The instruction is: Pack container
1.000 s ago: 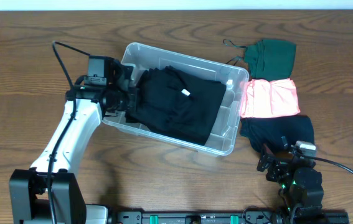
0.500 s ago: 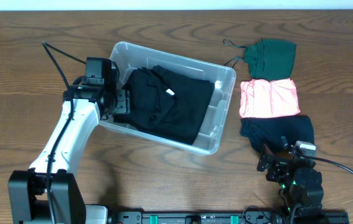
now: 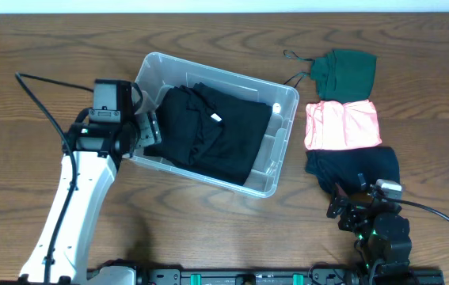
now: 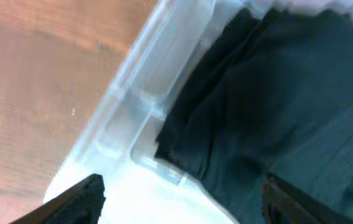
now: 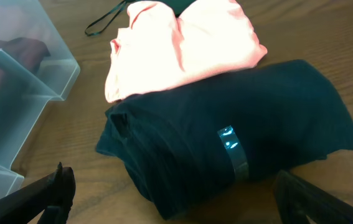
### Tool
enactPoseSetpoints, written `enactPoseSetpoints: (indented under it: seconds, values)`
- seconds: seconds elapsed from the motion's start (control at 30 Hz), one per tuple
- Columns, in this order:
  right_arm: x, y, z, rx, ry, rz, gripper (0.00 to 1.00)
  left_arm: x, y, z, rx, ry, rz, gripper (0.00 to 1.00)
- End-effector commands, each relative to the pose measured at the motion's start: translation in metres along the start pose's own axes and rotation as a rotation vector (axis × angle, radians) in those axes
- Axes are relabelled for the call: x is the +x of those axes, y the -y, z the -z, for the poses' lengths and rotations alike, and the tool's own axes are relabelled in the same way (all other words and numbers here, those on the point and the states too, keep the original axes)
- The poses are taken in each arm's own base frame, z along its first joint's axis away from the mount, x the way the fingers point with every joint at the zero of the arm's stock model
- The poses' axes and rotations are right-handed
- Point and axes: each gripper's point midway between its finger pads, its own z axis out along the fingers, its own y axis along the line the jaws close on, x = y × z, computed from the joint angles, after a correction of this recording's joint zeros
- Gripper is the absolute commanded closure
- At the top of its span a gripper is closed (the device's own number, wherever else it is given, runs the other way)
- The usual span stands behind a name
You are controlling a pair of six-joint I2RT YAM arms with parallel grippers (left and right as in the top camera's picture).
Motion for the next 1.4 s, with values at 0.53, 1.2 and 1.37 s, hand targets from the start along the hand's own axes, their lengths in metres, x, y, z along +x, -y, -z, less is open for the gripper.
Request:
enactPoseSetpoints:
  seconds: [0.53,1.2,1.37]
  values:
    - [0.001,0.003,0.000,0.013,-0.004,-0.013,0.01,-0.020,-0.020,-0.074,-0.050,-0.040,-0.324,0.33]
    - [0.001,0.003,0.000,0.013,-0.004,-0.013,0.01,0.000,-0.047,-0.073,-0.181,-0.125,-0.150,0.57]
    - [0.001,0.003,0.000,0.013,-0.004,-0.013,0.01,0.001,-0.055,-0.072,-0.202,-0.128,-0.112,0.57]
